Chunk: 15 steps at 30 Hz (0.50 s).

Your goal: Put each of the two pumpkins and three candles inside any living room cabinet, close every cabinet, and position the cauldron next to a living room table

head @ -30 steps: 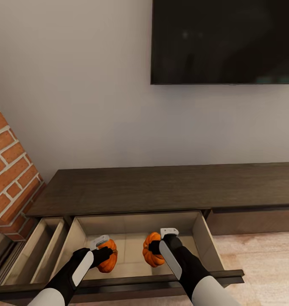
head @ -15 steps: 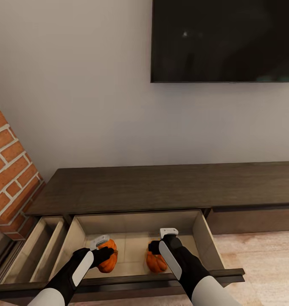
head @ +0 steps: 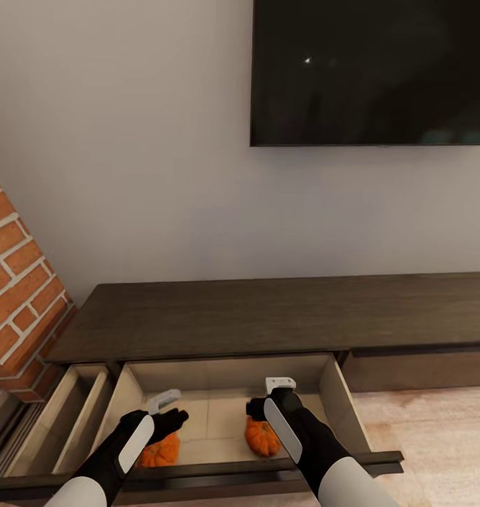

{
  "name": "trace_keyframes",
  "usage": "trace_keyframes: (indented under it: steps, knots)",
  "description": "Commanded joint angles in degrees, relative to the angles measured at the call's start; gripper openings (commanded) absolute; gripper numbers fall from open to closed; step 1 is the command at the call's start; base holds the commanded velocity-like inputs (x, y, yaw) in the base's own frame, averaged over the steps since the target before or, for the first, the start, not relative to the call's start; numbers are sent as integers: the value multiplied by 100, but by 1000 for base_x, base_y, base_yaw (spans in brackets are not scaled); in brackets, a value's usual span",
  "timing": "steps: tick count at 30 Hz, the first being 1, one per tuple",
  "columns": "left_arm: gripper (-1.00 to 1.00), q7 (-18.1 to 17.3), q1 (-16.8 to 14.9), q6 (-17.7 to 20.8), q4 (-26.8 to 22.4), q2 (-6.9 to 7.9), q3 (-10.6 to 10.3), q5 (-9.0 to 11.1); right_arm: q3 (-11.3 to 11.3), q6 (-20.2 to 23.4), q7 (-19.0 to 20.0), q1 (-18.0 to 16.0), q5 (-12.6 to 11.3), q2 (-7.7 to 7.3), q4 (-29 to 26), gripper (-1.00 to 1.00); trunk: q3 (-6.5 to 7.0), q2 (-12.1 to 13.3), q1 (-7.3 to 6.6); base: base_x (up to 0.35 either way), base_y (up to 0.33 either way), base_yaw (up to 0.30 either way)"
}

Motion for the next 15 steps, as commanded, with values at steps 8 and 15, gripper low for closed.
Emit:
trace_keyframes:
  steps: [8, 15]
  knots:
    - [100, -1, -6, 173, 0, 18, 17, 9, -1, -5, -1, 0, -2, 0, -18, 100, 144, 322, -176, -96, 0, 0]
    - [100, -1, -9, 216, 0, 15, 20, 10, -1, -5, 0, 0, -2, 0, -18, 100, 270, 603, -330, -114, 0, 0]
